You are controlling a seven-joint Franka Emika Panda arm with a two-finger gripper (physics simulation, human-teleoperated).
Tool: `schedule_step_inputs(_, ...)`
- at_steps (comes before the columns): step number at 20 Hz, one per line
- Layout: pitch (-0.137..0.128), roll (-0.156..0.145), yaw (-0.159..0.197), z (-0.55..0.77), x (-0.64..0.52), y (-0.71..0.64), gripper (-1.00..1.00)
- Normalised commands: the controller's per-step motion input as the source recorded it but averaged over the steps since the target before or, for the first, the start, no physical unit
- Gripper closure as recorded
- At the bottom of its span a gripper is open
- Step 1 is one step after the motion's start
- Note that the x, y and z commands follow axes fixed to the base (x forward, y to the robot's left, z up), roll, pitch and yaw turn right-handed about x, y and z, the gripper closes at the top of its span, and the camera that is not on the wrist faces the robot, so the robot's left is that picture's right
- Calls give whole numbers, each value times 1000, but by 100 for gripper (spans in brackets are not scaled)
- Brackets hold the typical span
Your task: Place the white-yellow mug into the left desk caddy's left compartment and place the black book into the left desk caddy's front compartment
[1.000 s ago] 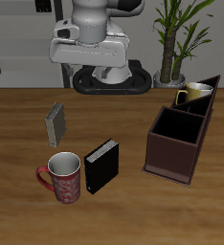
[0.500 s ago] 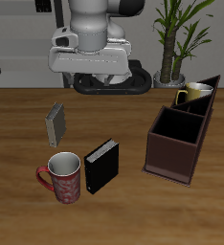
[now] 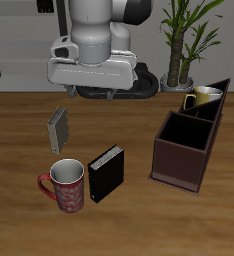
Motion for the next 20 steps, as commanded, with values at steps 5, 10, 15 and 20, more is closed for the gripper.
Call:
schedule_step_inputs(5, -34, 34, -39, -130, 254, 158, -100)
schedule_step_inputs(10, -25, 33, -35, -243, 195, 131, -100)
schedule_step_inputs(15, -12, 32, -56, -269, 81, 56, -100)
schedule_step_inputs(20, -43, 17, -58, -278, 2, 36, -100)
